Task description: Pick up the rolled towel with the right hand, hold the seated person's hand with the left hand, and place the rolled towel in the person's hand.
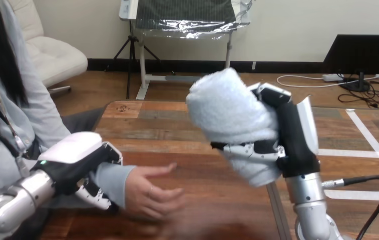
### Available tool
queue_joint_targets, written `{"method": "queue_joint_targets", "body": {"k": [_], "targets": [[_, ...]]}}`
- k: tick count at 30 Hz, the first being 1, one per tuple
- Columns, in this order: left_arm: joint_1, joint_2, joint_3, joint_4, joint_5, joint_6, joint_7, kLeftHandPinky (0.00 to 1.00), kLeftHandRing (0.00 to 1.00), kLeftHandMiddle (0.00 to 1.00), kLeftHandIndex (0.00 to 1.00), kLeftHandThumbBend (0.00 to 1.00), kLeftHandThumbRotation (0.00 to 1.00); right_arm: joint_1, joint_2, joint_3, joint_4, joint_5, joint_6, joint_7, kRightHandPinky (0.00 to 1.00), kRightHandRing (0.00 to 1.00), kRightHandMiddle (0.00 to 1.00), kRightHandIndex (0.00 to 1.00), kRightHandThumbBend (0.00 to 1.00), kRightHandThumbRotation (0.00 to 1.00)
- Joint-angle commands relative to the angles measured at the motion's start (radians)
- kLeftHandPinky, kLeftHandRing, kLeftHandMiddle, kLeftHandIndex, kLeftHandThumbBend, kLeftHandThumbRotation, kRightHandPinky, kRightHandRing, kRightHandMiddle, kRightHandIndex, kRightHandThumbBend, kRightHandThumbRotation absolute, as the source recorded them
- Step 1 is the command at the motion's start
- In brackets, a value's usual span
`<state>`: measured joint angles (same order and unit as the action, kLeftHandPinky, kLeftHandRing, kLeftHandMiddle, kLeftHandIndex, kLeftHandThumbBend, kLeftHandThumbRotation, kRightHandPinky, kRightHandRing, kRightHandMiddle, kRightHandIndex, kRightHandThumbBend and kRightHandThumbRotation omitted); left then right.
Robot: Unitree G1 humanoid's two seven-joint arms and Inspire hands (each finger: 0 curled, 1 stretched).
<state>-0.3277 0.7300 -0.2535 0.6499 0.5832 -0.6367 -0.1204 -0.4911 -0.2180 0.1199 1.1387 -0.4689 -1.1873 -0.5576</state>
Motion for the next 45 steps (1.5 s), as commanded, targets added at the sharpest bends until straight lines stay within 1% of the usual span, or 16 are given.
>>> {"method": "queue_joint_targets", "body": {"k": [1,4,7,16,19,23,28,32,34,36,41,45], "targets": [[-0.089,-0.004,0.056,-0.144,-0.065,-0.008,-0.003,0.27,0.33,0.37,0.36,0.82,0.0,-0.076,0.018,-0.008,0.005,0.019,-0.002,-0.001,0.14,0.18,0.21,0.18,0.64,0.0],[-0.091,-0.006,0.062,-0.178,-0.078,0.016,-0.025,0.27,0.33,0.37,0.36,0.82,0.0,-0.081,0.023,-0.006,0.015,0.017,0.001,0.002,0.14,0.18,0.2,0.18,0.64,0.0],[-0.099,-0.01,0.064,-0.196,-0.091,0.021,-0.035,0.27,0.33,0.37,0.36,0.83,0.0,-0.084,0.027,-0.003,0.02,0.012,0.009,0.001,0.14,0.18,0.2,0.18,0.64,0.0],[-0.129,-0.023,0.067,-0.219,-0.101,0.022,-0.034,0.26,0.31,0.35,0.36,0.81,0.0,-0.091,0.037,0.011,0.034,-0.016,0.041,-0.021,0.14,0.18,0.2,0.18,0.66,0.0],[-0.139,-0.026,0.069,-0.226,-0.109,0.02,-0.041,0.26,0.31,0.35,0.36,0.8,0.0,-0.093,0.037,0.02,0.032,-0.035,0.056,-0.039,0.14,0.18,0.21,0.18,0.67,0.0],[-0.151,-0.028,0.07,-0.25,-0.125,0.04,-0.068,0.26,0.31,0.36,0.36,0.8,0.0,-0.096,0.043,0.031,0.033,-0.049,0.069,-0.058,0.14,0.17,0.21,0.19,0.68,0.0],[-0.16,-0.031,0.073,-0.279,-0.137,0.069,-0.096,0.28,0.32,0.37,0.38,0.79,0.0,-0.099,0.049,0.041,0.04,-0.055,0.072,-0.066,0.14,0.17,0.21,0.18,0.69,0.0],[-0.171,-0.036,0.074,-0.292,-0.146,0.079,-0.11,0.28,0.33,0.37,0.38,0.8,0.0,-0.099,0.056,0.047,0.047,-0.059,0.081,-0.068,0.13,0.17,0.21,0.18,0.7,0.0],[-0.175,-0.037,0.074,-0.294,-0.147,0.081,-0.112,0.29,0.33,0.37,0.38,0.81,0.0,-0.099,0.059,0.049,0.05,-0.06,0.086,-0.069,0.13,0.17,0.21,0.18,0.7,0.0],[-0.183,-0.04,0.075,-0.289,-0.146,0.071,-0.109,0.29,0.33,0.38,0.38,0.81,0.0,-0.099,0.062,0.055,0.051,-0.068,0.098,-0.076,0.13,0.17,0.21,0.18,0.7,0.0],[-0.195,-0.046,0.075,-0.281,-0.139,0.058,-0.098,0.3,0.34,0.38,0.39,0.82,0.0,-0.096,0.07,0.07,0.056,-0.08,0.11,-0.084,0.14,0.17,0.22,0.18,0.71,0.0],[-0.202,-0.05,0.074,-0.282,-0.139,0.061,-0.101,0.3,0.34,0.38,0.39,0.82,0.0,-0.091,0.08,0.082,0.057,-0.082,0.117,-0.084,0.14,0.18,0.22,0.18,0.71,0.0]]}}
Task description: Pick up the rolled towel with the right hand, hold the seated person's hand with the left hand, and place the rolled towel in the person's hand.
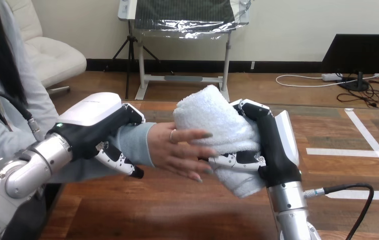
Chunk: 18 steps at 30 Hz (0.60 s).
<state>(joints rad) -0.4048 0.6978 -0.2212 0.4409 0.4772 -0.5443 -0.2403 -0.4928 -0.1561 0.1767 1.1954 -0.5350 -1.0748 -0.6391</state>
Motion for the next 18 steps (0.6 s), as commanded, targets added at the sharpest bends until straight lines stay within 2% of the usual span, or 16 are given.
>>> {"method": "queue_joint_targets", "body": {"k": [1,10,16,18], "targets": [[-0.126,-0.019,0.041,-0.074,-0.032,-0.03,0.018,0.3,0.34,0.39,0.39,0.82,0.0,-0.089,0.02,0.027,0.001,-0.016,0.005,-0.002,0.14,0.18,0.22,0.18,0.71,0.0],[-0.143,-0.031,0.037,-0.064,-0.031,-0.027,0.018,0.3,0.34,0.39,0.39,0.85,0.0,-0.073,0.047,0.062,-0.012,-0.045,0.0,-0.038,0.14,0.17,0.22,0.17,0.71,0.0],[-0.146,-0.04,0.036,-0.055,-0.03,-0.032,0.026,0.31,0.34,0.39,0.39,0.86,0.0,-0.063,0.063,0.073,-0.015,-0.043,-0.025,-0.027,0.14,0.17,0.21,0.17,0.69,0.0],[-0.149,-0.045,0.033,-0.049,-0.026,-0.034,0.032,0.31,0.34,0.39,0.39,0.86,0.0,-0.062,0.067,0.079,-0.019,-0.05,-0.03,-0.039,0.13,0.16,0.21,0.17,0.68,0.0]]}}
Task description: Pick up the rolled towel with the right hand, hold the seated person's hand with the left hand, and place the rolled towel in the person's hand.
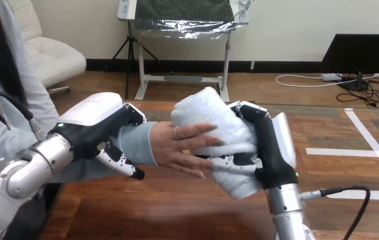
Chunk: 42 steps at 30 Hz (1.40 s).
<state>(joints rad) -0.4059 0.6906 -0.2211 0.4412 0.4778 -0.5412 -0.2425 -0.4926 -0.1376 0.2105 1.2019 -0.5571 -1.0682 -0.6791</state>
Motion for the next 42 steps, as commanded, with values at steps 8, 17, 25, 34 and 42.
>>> {"method": "queue_joint_targets", "body": {"k": [8,17,25,34,42], "targets": [[-0.15,-0.051,0.029,-0.031,-0.026,-0.043,0.046,0.3,0.34,0.39,0.39,0.86,0.0,-0.057,0.062,0.061,-0.041,-0.035,-0.046,-0.016,0.13,0.16,0.21,0.17,0.66,0.0],[-0.15,-0.064,0.024,-0.018,-0.027,-0.045,0.051,0.29,0.34,0.39,0.39,0.87,0.0,-0.053,0.078,0.067,-0.048,-0.029,-0.063,-0.01,0.13,0.16,0.21,0.16,0.63,0.0],[-0.147,-0.073,0.024,-0.011,-0.025,-0.048,0.059,0.28,0.33,0.39,0.4,0.87,0.0,-0.052,0.09,0.069,-0.048,-0.027,-0.058,-0.014,0.12,0.15,0.2,0.16,0.61,0.0],[-0.143,-0.08,0.025,-0.002,-0.028,-0.053,0.061,0.28,0.33,0.39,0.4,0.88,0.0,-0.051,0.092,0.073,-0.047,-0.034,-0.044,-0.026,0.12,0.15,0.2,0.16,0.61,0.0],[-0.136,-0.083,0.026,-0.007,-0.032,-0.048,0.056,0.27,0.32,0.39,0.39,0.88,0.0,-0.054,0.095,0.073,-0.043,-0.033,-0.029,-0.033,0.12,0.16,0.21,0.16,0.62,0.0]]}}
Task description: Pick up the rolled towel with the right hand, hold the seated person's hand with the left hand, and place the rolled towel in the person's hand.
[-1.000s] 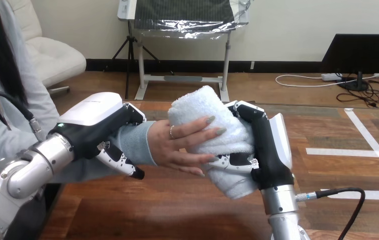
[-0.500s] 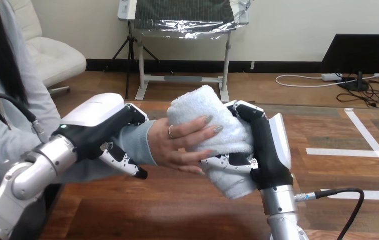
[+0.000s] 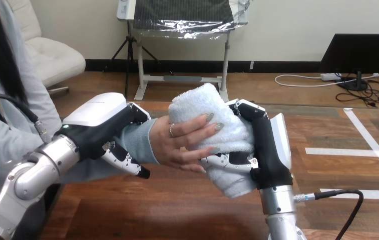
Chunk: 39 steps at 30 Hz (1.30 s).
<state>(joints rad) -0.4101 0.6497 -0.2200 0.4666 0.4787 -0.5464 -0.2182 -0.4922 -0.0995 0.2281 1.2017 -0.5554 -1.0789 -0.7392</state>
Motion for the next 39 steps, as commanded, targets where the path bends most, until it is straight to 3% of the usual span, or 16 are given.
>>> {"method": "queue_joint_targets", "body": {"k": [1,9,16,24,28,30,37,39], "targets": [[-0.131,-0.042,0.025,-0.033,-0.033,-0.042,0.032,0.27,0.32,0.39,0.39,0.88,0.0,-0.054,0.057,0.055,-0.042,-0.034,-0.017,0.029,0.13,0.16,0.21,0.16,0.63,0.0],[-0.121,-0.041,0.028,-0.04,-0.04,-0.037,0.023,0.27,0.32,0.39,0.4,0.87,0.0,-0.059,0.053,0.052,-0.034,-0.026,-0.001,0.044,0.14,0.18,0.23,0.18,0.65,0.0],[-0.114,-0.04,0.03,-0.045,-0.038,-0.033,0.025,0.28,0.33,0.4,0.4,0.86,0.0,-0.06,0.052,0.037,-0.019,0.039,-0.008,0.153,0.2,0.24,0.31,0.26,0.69,0.0],[-0.114,-0.035,0.029,-0.04,-0.028,-0.047,0.036,0.3,0.36,0.42,0.43,0.87,0.0,-0.054,0.053,0.021,-0.022,0.115,0.022,0.272,0.33,0.39,0.48,0.49,0.8,0.0],[-0.111,-0.03,0.029,-0.046,-0.017,-0.06,0.047,0.34,0.4,0.45,0.47,0.88,0.0,-0.053,0.049,0.015,-0.029,0.147,0.064,0.347,0.42,0.5,0.59,0.61,0.83,0.01],[-0.109,-0.029,0.031,-0.05,-0.015,-0.063,0.05,0.38,0.44,0.49,0.52,0.89,0.0,-0.051,0.048,0.012,-0.034,0.157,0.073,0.373,0.5,0.6,0.67,0.7,0.85,0.05],[-0.104,-0.025,0.032,-0.063,-0.014,-0.054,0.046,0.46,0.51,0.56,0.61,0.94,0.08,-0.052,0.029,0.015,-0.054,0.168,0.123,0.445,0.67,0.78,0.8,0.85,0.9,0.19],[-0.101,-0.024,0.032,-0.066,-0.013,-0.05,0.046,0.5,0.54,0.59,0.65,0.97,0.12,-0.05,0.025,0.015,-0.06,0.171,0.133,0.46,0.74,0.83,0.86,0.9,0.93,0.28]]}}
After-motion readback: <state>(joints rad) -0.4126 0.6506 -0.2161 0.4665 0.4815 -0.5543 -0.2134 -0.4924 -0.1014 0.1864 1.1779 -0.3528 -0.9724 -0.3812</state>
